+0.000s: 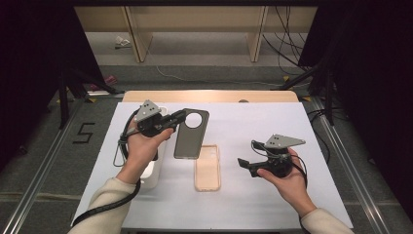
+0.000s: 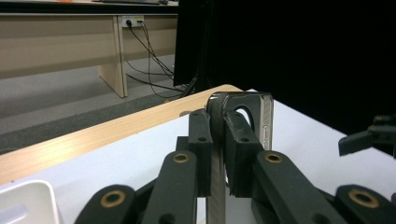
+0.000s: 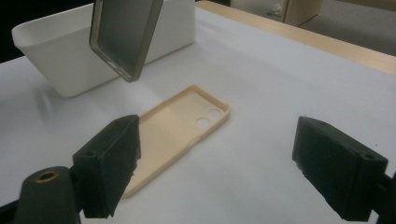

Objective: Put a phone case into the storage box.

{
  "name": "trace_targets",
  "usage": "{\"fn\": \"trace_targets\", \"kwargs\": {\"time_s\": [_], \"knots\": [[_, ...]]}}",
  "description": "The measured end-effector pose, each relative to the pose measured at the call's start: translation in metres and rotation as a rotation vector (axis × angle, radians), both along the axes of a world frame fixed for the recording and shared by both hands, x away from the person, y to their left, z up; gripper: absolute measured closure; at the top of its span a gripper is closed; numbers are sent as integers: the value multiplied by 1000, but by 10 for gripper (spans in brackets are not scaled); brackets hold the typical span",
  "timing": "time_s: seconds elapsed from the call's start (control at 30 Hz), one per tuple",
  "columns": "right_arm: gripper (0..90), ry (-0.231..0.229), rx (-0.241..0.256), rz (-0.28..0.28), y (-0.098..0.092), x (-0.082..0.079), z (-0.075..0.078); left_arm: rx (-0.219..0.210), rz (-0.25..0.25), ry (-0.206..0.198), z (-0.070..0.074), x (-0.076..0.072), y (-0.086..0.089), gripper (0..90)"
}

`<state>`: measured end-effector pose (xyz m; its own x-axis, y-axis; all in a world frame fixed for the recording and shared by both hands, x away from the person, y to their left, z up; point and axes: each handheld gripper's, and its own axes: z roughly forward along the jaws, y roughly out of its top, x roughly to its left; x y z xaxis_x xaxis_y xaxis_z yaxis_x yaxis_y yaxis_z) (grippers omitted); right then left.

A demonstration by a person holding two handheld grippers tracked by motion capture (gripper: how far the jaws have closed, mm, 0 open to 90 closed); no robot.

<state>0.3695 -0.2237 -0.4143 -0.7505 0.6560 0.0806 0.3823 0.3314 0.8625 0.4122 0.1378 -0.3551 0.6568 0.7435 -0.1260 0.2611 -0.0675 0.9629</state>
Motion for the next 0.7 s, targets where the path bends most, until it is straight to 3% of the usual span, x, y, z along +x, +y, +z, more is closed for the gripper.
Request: {"fn": "trace_targets", "kwargs": {"time_s": [0.1,0.27,0.7], "knots": [[163,0,-2,4,1,0,-1,-20,-8,-3,1,1,3,820],[163,0,-1,4,1,0,-1,-16,-22,-13,4,3,10,820],[164,1,-14,13,1,0,-1,0,13,-47,9,6,26,819]]}}
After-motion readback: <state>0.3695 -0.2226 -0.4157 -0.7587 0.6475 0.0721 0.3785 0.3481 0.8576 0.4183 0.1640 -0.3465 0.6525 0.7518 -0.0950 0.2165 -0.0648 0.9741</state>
